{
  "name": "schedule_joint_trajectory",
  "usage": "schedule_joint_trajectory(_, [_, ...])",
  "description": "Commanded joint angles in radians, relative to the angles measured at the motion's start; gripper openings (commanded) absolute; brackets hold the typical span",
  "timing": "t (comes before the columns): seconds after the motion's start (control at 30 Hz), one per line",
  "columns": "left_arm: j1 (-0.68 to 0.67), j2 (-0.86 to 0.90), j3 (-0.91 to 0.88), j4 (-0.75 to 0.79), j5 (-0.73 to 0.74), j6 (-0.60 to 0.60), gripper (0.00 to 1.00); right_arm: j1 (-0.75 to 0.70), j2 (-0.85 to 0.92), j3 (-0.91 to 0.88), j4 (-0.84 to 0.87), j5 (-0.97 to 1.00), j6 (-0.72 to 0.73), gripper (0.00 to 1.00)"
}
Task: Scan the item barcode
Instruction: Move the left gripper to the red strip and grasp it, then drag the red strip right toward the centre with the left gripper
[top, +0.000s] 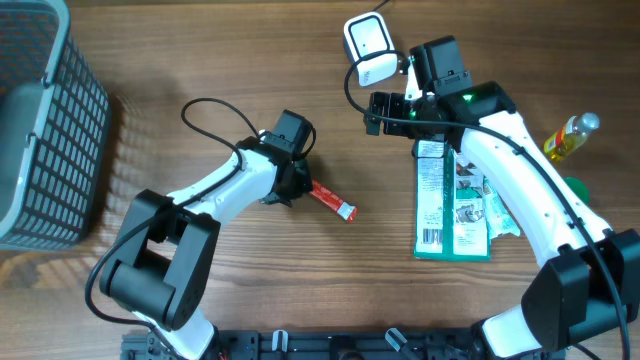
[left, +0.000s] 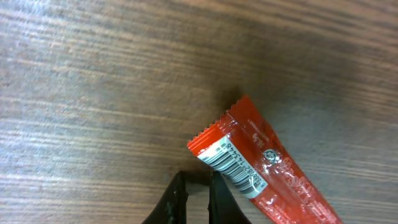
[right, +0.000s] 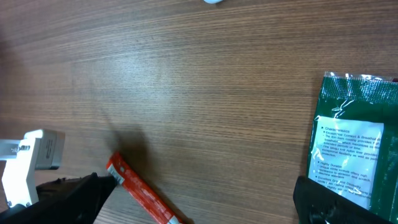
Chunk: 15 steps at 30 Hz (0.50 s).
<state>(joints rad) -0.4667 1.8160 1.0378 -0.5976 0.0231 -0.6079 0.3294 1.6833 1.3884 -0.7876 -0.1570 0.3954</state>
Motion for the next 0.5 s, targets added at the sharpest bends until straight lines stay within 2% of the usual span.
schedule_joint_trajectory(0.0, [-0.003,0.024,-0.006,0.064,-0.013,-0.010,0.07,0.004,0.002,0.007,0.002,-0.016,0.000,1.00])
schedule_joint_trajectory(0.47, [-0.003,0.030,-0.006,0.123,-0.013,-0.010,0.07,0.004,0.002,0.007,0.003,-0.016,0.000,1.00])
